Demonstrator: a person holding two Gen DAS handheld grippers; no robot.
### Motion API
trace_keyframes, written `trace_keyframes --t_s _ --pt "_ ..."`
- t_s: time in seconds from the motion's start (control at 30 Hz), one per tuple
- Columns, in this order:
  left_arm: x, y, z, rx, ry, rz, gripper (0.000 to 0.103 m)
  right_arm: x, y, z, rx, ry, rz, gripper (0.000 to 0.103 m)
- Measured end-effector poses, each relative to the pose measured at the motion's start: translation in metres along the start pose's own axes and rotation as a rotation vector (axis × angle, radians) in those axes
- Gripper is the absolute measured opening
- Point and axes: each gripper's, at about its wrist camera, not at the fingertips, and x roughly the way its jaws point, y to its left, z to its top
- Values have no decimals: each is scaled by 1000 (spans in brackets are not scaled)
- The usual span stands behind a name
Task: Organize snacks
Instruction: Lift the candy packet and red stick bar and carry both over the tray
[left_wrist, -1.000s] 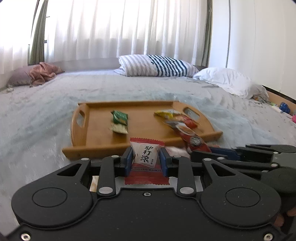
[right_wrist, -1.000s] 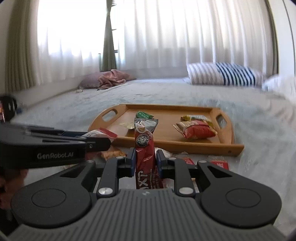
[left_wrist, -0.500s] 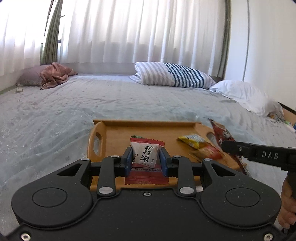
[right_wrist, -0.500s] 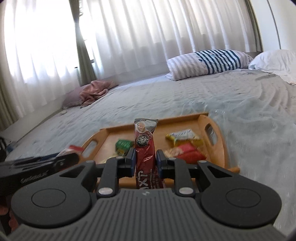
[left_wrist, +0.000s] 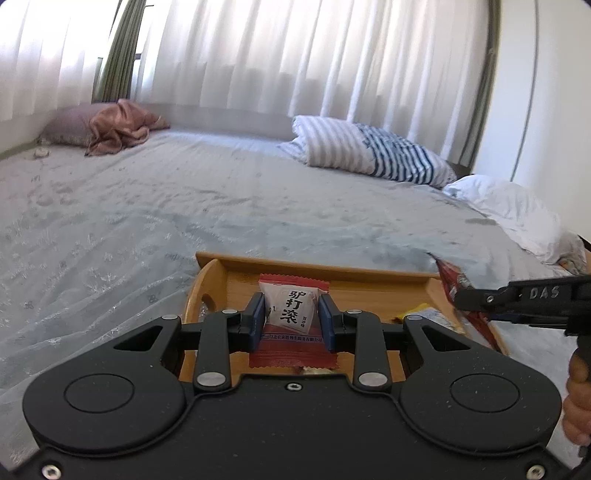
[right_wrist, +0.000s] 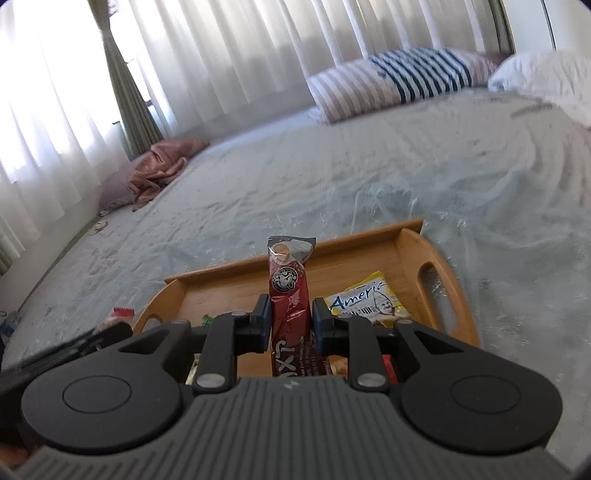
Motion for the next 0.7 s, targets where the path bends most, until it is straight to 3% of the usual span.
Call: trace_keyframes --t_s 0.27,0.7 --pt "43 17 -11 -56 49 49 29 36 4 -2 53 68 17 27" --pt "67 13 -33 -53 67 81 29 61 8 -25 9 93 -74 27"
